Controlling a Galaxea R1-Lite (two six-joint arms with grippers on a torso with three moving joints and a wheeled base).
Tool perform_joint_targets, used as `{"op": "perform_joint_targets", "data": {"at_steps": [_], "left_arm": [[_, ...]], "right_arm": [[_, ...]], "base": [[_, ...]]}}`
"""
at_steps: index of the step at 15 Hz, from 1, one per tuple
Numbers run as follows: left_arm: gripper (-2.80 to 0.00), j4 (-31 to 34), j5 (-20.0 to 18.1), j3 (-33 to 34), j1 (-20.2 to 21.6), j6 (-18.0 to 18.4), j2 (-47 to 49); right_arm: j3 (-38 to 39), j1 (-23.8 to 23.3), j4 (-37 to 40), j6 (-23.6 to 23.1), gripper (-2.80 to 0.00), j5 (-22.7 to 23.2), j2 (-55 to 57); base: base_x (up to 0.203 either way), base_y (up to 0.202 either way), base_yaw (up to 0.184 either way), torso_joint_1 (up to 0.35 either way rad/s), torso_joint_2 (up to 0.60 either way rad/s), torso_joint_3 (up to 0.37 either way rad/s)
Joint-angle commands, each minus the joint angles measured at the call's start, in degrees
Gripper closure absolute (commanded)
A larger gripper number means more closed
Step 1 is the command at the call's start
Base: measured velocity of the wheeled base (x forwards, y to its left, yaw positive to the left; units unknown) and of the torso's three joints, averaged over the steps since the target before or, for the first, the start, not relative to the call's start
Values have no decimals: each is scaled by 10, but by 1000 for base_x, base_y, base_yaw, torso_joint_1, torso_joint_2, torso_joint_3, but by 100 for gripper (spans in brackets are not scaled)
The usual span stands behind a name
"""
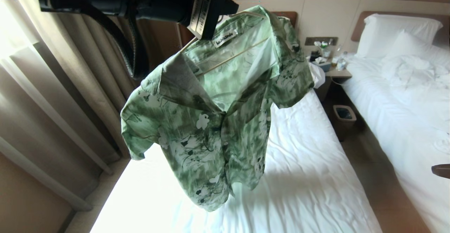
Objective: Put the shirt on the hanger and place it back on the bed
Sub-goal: Take the clothes hanger out of the clothes
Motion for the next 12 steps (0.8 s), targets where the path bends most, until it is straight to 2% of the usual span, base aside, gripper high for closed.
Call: {"op": "perform_joint_targets", "data": {"at_steps": [1,4,9,12], "left_arm": [[0,20,4,0,-6,3,-4],[0,45,17,0,-15,13,-4],[0,45,23,0,-18,13,-3],[0,43,20,0,-18,-20,-3]], "right_arm": [[-1,-1,2,-1,0,0,-1],[4,-2,3,2,0,-9,-11],[6,-4,4,2,0,-21,-24],[-4,-4,1,2,0,-20,-24]], "base": [[0,0,0,0,0,0],[0,0,0,0,0,0],[0,0,0,0,0,0],[0,0,0,0,0,0]]}}
